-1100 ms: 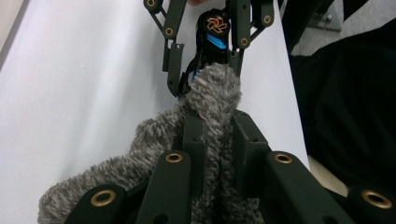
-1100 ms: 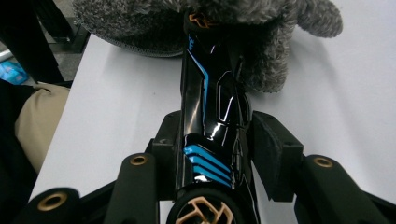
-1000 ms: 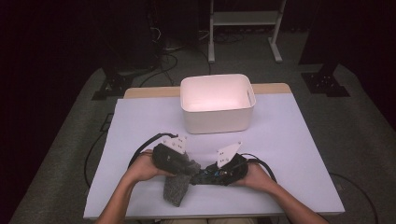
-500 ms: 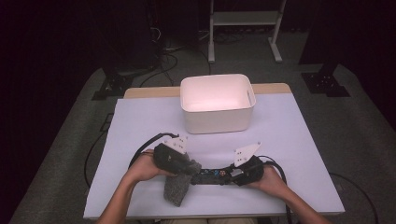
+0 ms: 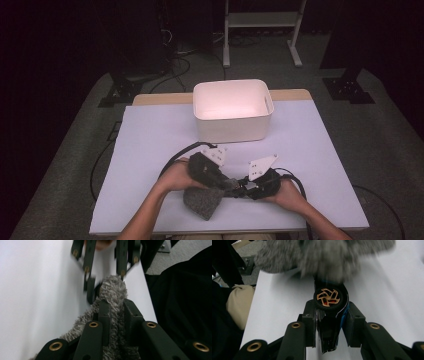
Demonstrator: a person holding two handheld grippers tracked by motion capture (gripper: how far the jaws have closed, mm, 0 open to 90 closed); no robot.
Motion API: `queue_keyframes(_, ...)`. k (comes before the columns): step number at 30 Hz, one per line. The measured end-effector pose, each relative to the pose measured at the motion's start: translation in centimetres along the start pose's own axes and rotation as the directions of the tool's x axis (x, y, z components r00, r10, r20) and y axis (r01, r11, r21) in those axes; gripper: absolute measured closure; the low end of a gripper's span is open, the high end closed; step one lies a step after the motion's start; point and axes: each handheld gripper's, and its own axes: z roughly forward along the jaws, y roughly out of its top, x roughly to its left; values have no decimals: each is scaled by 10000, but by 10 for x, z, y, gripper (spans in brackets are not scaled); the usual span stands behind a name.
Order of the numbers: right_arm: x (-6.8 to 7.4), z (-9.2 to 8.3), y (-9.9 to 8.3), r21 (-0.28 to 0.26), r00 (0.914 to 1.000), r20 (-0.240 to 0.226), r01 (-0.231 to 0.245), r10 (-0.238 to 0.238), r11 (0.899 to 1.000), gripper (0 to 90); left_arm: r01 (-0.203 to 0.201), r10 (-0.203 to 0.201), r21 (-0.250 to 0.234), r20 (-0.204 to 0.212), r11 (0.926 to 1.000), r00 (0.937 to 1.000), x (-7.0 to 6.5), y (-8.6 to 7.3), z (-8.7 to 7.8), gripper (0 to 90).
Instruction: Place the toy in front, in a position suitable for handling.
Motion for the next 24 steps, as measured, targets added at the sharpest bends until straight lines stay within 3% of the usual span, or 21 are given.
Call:
queue_keyframes(5, -2, 0, -2, -105, 9996, -96, -252, 251, 9996, 660, -125, 127, 274, -81, 9995, 9999, 5, 12, 7, 782)
queue_keyframes(14, -1, 0, -2, -148, 9998, -66, -202, 201, 9997, 662, -117, 121, 185, -181, 9998, 9998, 1, 7, 4, 782)
queue_keyframes(19, -1, 0, -2, -101, 9999, -52, -158, 157, 9998, 664, 130, -127, 76, -417, 9999, 9991, -3, -10, -9, 779)
queue_keyframes(24, -1, 0, -3, -122, 9999, -68, -158, 157, 9998, 664, 728, -770, -600, -715, 9955, 9945, -10, -45, -31, 779)
